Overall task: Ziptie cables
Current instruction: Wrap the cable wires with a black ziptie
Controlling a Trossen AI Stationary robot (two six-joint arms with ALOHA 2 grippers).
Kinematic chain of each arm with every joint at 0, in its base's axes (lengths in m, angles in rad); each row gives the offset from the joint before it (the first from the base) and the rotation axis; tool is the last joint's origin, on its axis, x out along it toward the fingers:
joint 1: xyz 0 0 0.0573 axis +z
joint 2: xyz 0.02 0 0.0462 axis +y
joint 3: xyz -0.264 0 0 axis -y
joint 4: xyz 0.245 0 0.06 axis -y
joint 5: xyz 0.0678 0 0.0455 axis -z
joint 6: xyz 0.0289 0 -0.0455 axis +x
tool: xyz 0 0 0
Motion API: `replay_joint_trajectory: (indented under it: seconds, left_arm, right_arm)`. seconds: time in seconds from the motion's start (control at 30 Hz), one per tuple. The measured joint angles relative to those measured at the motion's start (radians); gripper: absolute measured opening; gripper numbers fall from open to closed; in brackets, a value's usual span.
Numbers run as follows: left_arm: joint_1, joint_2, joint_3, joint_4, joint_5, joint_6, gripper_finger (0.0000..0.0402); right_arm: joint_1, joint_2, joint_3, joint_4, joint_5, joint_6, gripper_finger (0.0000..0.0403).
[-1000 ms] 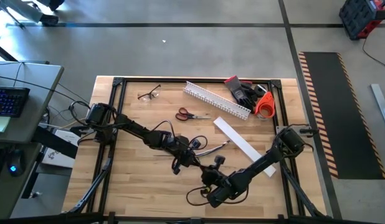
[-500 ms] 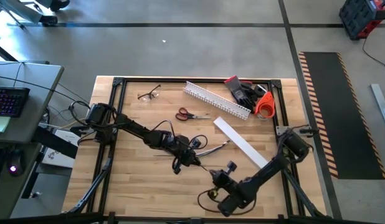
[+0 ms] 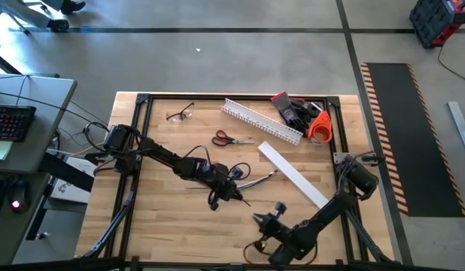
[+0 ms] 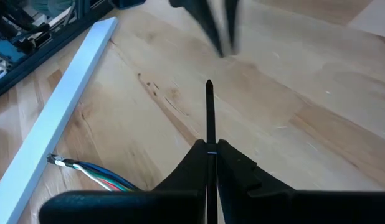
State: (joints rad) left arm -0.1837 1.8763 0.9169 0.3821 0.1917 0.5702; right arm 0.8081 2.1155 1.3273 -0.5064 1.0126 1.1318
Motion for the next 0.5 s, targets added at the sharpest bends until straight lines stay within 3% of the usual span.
replay_joint_trajectory:
  seconds: [0.2,0.33,0.5]
  left_arm:
    - [0.0,0.0,0.0,0.004,0.0,-0.002,0.0]
    - [0.0,0.0,0.0,0.004,0.0,-0.014,0.0]
    - [0.0,-0.001,0.0,0.003,0.0,-0.016,0.0]
  right_arm:
    - [-0.073,0.0,0.0,0.225,-0.008,-0.525,0.0118]
    - [-0.113,0.0,0.0,0.143,0.029,-0.524,0.0146]
    - [-0.14,0.0,0.0,0.089,0.027,-0.483,0.0134]
